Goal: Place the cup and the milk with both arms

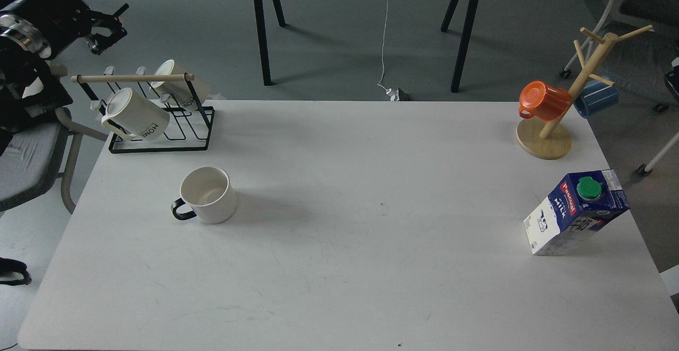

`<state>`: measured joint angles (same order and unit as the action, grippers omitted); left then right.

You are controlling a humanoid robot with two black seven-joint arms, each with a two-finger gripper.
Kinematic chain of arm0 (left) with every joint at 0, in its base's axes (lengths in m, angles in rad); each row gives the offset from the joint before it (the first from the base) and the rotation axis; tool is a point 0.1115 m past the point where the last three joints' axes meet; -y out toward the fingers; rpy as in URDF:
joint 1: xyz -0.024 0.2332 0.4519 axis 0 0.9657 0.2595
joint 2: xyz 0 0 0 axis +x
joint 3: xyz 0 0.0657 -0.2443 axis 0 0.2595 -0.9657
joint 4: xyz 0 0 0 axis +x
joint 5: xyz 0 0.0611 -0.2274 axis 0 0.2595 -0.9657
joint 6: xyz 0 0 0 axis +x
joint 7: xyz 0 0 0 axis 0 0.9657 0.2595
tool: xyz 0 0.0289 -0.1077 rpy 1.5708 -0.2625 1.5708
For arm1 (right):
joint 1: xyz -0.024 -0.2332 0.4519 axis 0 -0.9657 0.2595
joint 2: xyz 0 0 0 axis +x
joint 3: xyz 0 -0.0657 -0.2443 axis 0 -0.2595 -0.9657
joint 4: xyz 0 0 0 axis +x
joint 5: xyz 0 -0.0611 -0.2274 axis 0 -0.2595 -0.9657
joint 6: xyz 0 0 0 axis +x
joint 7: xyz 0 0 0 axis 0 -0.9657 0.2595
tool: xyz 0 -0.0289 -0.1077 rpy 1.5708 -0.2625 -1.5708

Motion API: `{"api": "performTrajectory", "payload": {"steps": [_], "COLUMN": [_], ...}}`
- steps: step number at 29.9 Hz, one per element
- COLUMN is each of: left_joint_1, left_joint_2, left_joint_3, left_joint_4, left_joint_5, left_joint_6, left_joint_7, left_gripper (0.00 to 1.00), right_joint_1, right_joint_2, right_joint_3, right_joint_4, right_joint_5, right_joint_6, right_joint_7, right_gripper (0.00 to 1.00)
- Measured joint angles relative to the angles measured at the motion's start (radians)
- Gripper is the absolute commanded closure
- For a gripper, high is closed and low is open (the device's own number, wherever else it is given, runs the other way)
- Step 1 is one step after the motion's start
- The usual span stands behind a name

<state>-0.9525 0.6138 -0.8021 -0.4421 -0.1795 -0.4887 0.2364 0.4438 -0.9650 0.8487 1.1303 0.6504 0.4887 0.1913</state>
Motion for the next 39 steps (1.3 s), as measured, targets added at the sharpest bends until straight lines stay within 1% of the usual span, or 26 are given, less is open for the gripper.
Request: {"api": "performTrajectory", "payload": {"steps": [16, 27, 39], "left_joint_1": [0.063, 0.064, 0.050], "left_joint_2": [0.001, 0.021, 0.018], "left_joint_3": [-0.014, -0.015, -0.017], "left_joint_4": [-0.004, -0.003, -0.019], "left_joint_5": [-0.004, -0.007, -0.008], "left_joint_6": [0.000, 0.000, 0.000], "left_joint_7": [0.000, 0.000, 0.002], "left_gripper": [0.00, 0.00, 0.00], "right_joint_1": [0.006, 0.004, 0.010], "right_joint_2": [0.000, 0.005, 0.062], "right_joint_3": [-0.002, -0.002, 0.009], "right_joint_4": [0.001, 0.000, -0.009], "right_joint_5": [0.000, 0.000, 0.003], "right_joint_6": [0.000, 0.000, 0.000], "right_joint_7": [0.001, 0.001, 0.002], "right_gripper": [0.02, 0.02, 0.02]}}
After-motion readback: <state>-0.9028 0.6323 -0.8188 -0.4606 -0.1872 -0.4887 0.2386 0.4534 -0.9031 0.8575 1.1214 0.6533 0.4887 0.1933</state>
